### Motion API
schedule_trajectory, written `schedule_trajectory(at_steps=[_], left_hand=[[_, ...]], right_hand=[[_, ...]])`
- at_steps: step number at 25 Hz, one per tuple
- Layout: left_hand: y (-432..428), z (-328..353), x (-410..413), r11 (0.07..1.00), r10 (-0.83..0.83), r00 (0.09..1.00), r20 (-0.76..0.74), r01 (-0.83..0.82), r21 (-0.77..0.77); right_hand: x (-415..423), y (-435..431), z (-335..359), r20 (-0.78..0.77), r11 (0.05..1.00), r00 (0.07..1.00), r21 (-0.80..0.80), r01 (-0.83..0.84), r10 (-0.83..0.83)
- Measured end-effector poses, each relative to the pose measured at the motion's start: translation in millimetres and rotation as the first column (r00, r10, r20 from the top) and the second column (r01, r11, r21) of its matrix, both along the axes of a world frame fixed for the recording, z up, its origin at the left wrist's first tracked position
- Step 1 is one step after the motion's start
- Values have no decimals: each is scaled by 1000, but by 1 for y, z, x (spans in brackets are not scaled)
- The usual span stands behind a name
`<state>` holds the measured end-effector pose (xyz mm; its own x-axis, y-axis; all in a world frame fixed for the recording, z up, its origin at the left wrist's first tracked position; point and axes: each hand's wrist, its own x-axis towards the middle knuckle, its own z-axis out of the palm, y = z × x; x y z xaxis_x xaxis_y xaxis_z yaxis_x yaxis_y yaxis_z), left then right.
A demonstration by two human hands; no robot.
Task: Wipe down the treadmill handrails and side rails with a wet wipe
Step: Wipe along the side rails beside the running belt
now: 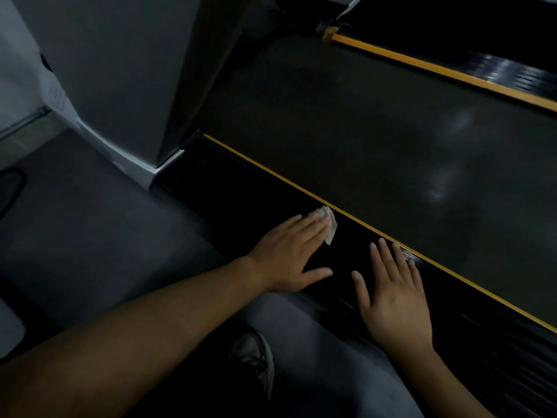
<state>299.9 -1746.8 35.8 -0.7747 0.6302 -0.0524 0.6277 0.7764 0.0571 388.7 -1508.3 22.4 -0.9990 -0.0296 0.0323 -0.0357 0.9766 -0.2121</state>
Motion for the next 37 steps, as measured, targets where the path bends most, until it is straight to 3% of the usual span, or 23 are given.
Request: schedule_trajectory(at_steps=[4,7,9,12,16,20,24,27,30,32,34,37], left_hand=[[-17,6,-7,995,-67,996,59,71,-75],[-6,7,-7,984,-173,976,128,166,63],[-9,11,-16,969,-196,969,150,168,181],[-48,18,-41,977,-115,988,105,93,194],[-141,21,-76,990,133,990,56,-135,33],[-155,9,-89,992,127,991,38,-128,20],[-147,-3,-90,993,71,997,-5,-70,91],[-151,-8,-90,988,69,997,-32,-64,143],[-152,-9,-91,984,60,998,-30,-54,168],[-152,-9,-92,986,48,998,-41,-40,165],[-153,-11,-93,984,32,998,-52,-22,179],[-153,-15,-94,979,43,994,-98,-23,203]], right_hand=[[1,1,1,2,1000,1000,-1,4,-4],[1,-3,5,-13,999,999,4,-53,53],[-10,-16,8,-46,982,981,-24,-189,188],[-46,-54,7,13,938,938,1,-348,348],[-81,-99,15,110,906,910,106,-411,400],[-88,-109,25,76,941,938,9,-339,338],[-49,-95,20,73,954,959,103,-282,276],[-58,-118,17,100,977,976,70,-199,192],[-101,-170,16,165,951,942,46,-304,293],[-108,-162,17,145,932,933,110,-346,329],[-92,-119,17,64,957,966,137,-256,250],[-81,-110,12,83,987,992,117,-109,99]])
